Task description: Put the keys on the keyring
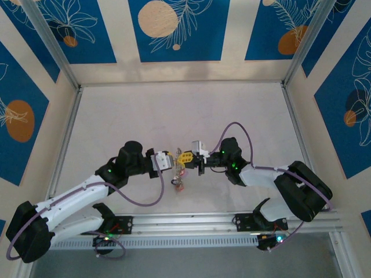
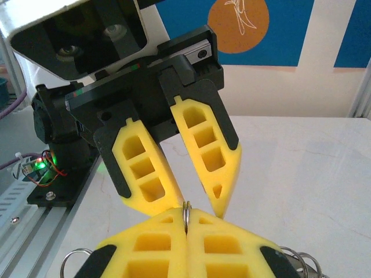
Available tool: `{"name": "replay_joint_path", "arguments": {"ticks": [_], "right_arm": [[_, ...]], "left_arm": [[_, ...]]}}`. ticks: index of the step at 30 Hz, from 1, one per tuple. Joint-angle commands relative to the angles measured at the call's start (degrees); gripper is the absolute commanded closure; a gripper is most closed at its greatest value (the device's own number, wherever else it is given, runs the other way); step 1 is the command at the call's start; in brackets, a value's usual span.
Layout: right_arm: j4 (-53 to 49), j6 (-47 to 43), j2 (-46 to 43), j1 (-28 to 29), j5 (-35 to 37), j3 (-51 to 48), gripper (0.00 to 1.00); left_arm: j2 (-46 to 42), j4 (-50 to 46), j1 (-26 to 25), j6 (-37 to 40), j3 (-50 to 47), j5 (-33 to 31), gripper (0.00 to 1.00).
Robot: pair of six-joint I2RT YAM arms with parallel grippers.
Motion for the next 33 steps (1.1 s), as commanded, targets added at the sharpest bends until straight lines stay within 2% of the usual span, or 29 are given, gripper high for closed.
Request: {"name": "replay_joint_path", "arguments": {"ticks": [1, 7, 10, 12, 17, 21, 29, 33], "right_arm": [[2.5, 0.9, 0.3, 0.4, -0.3, 2.0, 1.0], [2.3, 1.2, 0.3, 0.6, 1.0, 2.0, 1.0], [2.4, 1.6, 0.4, 0.7, 1.6, 2.0, 1.0], [2.7, 2.2, 0.7, 0.7, 2.0, 2.2, 1.0], [4.9, 5.0, 1.1, 1.3, 5.3, 2.2, 1.0], [7.6, 11.3, 1.9, 1.9, 9.0, 2.7, 1.0], [9.4, 18.6, 2.3, 5.2, 23.0, 2.5, 1.0], [7.9, 18.3, 2.5, 5.6, 26.5, 2.4, 1.0]], "left_arm": [[0.3, 1.0, 0.5, 0.5, 2.0, 2.2, 0.8], [0.4, 1.1, 0.4, 0.3, 2.2, 2.5, 0.81], [0.5, 1.1, 0.4, 0.3, 2.3, 2.6, 0.95], [0.3, 0.9, 0.4, 0.9, 2.4, 2.6, 1.0], [0.8, -0.3, -1.7, 4.2, 3.2, 0.2, 1.0], [1.3, 0.2, -3.1, 5.5, 2.8, -2.4, 1.0], [2.8, 1.6, -5.6, 6.8, 2.4, -4.7, 1.0], [2.6, 1.8, -6.2, 6.9, 2.1, -5.7, 1.0]]}}
